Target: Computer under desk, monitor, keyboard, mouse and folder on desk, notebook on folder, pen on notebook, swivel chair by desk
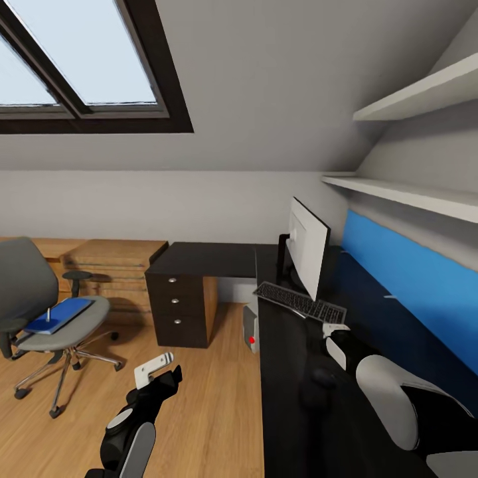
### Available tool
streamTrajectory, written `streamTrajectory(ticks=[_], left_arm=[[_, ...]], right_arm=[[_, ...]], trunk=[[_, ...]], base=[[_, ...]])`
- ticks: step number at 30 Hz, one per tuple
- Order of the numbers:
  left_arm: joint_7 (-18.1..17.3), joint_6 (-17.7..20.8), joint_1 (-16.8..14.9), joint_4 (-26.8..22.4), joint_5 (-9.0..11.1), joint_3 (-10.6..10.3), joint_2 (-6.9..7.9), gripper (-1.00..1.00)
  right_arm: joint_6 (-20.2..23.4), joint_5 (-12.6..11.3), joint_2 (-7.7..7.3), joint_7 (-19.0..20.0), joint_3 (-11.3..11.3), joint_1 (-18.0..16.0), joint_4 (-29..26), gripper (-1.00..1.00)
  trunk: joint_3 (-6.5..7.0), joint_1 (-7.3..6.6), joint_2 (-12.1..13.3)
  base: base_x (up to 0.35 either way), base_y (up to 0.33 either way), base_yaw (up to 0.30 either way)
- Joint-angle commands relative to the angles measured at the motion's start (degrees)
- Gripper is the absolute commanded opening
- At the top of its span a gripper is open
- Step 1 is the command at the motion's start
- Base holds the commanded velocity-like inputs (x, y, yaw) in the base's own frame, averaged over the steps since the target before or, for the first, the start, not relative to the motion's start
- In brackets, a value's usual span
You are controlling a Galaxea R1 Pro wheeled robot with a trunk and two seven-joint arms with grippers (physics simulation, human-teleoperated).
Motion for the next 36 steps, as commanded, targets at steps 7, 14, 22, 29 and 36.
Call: streamTrajectory(ticks=[7, 14, 22, 29, 36], left_arm=[[0.55, 0.08, -0.07, -0.08, 0.59, -0.06, 0.01, 1.0], [0.55, 0.12, -0.08, -0.08, 0.59, -0.06, 0.01, 1.0], [0.55, 0.14, -0.06, -0.08, 0.59, -0.05, 0.01, 1.0], [0.55, 0.16, -0.05, -0.08, 0.59, 0.02, 0.13, 1.0], [0.55, 0.16, -0.04, -0.08, 0.59, 0.06, 0.26, 1.0]], right_arm=[[0.74, 0.62, 0.02, 0.05, -0.48, -0.03, -0.09, 1.0], [0.79, 0.65, 0.02, 0.04, -0.48, -0.03, -0.09, 1.0], [2.47, 0.6, 0.02, 0.04, -0.48, -0.03, -0.12, 1.0], [3.42, 0.58, -0.06, 0.01, -0.48, -0.03, -0.17, 1.0], [3.86, 0.58, -0.13, -0.08, -0.52, -0.03, -0.18, 1.0]], trunk=[[-1.33, 1.55, -2.87], [-2.59, 3.08, -5.68], [-3.13, 3.74, -6.88], [-3.13, 3.74, -6.88], [-3.13, 3.74, -6.88]], base=[[0.0, 0.0, 0.0], [0.0, 0.0, 0.0], [0.0, 0.0, 0.0], [0.0, 0.0, 0.0], [0.0, 0.0, 0.0]])
